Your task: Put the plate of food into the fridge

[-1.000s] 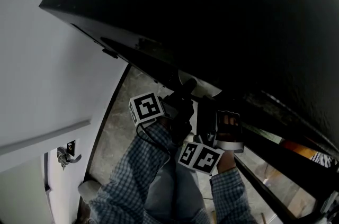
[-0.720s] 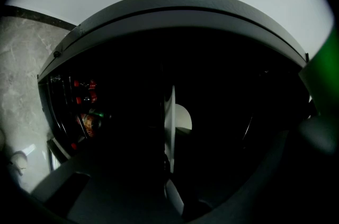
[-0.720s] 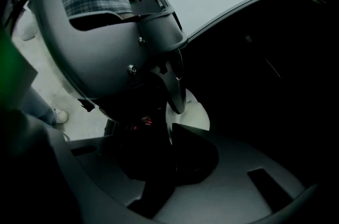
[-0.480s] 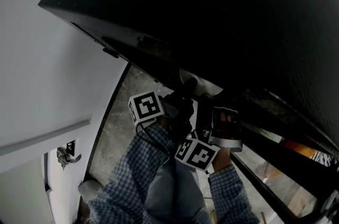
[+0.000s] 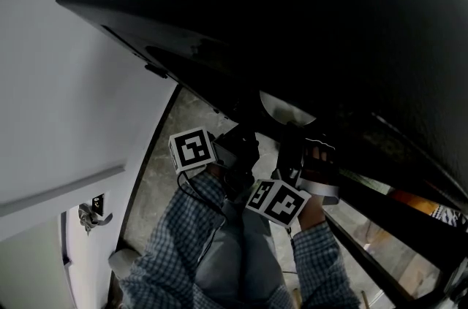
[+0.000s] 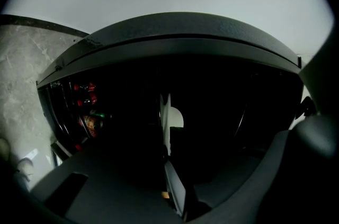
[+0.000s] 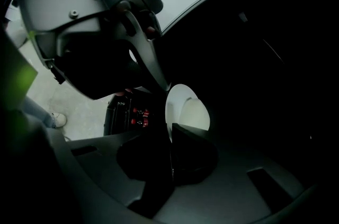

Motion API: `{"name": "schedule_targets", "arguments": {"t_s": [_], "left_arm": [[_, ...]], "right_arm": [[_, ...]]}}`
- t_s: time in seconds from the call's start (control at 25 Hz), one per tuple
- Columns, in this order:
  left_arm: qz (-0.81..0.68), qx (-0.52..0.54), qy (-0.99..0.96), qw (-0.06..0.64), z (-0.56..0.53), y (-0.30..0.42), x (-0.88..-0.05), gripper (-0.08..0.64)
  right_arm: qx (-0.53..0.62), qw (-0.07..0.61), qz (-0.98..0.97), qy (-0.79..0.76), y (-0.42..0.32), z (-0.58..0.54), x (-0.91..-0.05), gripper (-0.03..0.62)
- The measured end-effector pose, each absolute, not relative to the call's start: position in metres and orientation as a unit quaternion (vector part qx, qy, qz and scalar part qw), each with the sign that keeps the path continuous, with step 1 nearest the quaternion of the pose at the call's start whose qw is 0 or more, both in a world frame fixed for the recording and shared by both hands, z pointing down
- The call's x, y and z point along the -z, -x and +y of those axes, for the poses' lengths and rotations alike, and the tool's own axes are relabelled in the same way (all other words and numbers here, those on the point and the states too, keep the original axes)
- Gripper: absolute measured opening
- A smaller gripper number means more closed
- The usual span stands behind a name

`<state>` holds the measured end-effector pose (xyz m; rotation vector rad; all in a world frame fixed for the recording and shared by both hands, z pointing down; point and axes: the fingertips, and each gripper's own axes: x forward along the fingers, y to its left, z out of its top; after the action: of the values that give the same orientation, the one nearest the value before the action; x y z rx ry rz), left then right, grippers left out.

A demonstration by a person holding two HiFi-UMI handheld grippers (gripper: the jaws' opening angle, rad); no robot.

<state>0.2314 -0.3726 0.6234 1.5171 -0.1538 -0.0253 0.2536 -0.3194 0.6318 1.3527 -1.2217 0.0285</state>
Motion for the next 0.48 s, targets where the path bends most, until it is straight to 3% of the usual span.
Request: {"name": "schedule_targets", "arguments": {"t_s": [0.24,0.36,0.48], "left_arm": [[-0.053,-0.004,-0.693,0.719,-0.358,-0.221,-0.625,0.028],[-0.043,-0.004,-0.696,0.716,-0.356,-0.217,-0.624,0.028],[-0.041,-0.006,-0.703,0.71,-0.356,-0.214,-0.623,0.028]], "right_arm": [[-0.034,0.594,-0.532,-0.602,-0.256,-0.322,-0.634,0.04],[-0.061,0.575,-0.545,-0.607,-0.256,-0.319,-0.634,0.099],[-0.071,0.563,-0.552,-0.611,-0.252,-0.316,-0.63,0.112]]}}
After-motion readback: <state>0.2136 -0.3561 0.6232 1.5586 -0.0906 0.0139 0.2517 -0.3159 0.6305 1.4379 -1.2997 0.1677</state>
